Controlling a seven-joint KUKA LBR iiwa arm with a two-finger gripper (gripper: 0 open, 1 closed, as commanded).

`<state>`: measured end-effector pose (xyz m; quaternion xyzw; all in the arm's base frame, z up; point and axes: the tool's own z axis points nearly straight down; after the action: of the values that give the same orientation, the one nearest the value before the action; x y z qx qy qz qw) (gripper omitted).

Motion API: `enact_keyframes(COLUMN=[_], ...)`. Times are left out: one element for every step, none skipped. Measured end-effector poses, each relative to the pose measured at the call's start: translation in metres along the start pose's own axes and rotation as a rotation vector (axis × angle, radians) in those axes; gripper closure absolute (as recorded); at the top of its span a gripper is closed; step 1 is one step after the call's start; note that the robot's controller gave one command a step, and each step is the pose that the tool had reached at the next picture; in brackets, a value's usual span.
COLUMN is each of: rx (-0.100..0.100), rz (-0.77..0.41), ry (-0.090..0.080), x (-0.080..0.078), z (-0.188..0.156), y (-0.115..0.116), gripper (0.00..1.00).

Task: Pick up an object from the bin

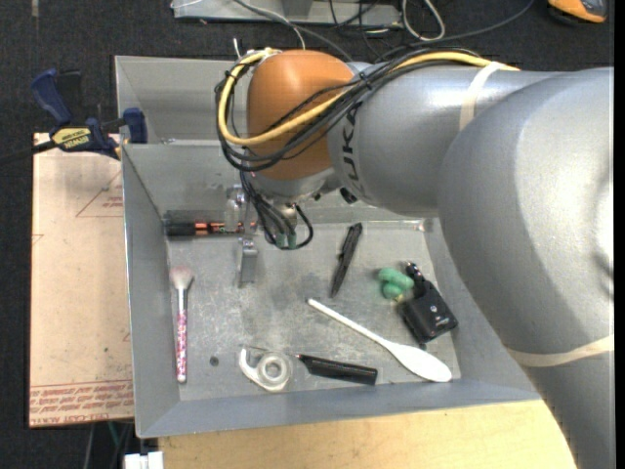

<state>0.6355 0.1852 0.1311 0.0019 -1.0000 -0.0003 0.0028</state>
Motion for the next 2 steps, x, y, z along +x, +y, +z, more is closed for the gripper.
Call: enact_keyframes(rx=[-0.001,-0.002], rz=[0.004,-0.169], ry=[-0.007,-0.003], x=[-0.002,-0.009], z=[-0.005,0.063], y=[-0.001,0.069], gripper=[0.00,0.00])
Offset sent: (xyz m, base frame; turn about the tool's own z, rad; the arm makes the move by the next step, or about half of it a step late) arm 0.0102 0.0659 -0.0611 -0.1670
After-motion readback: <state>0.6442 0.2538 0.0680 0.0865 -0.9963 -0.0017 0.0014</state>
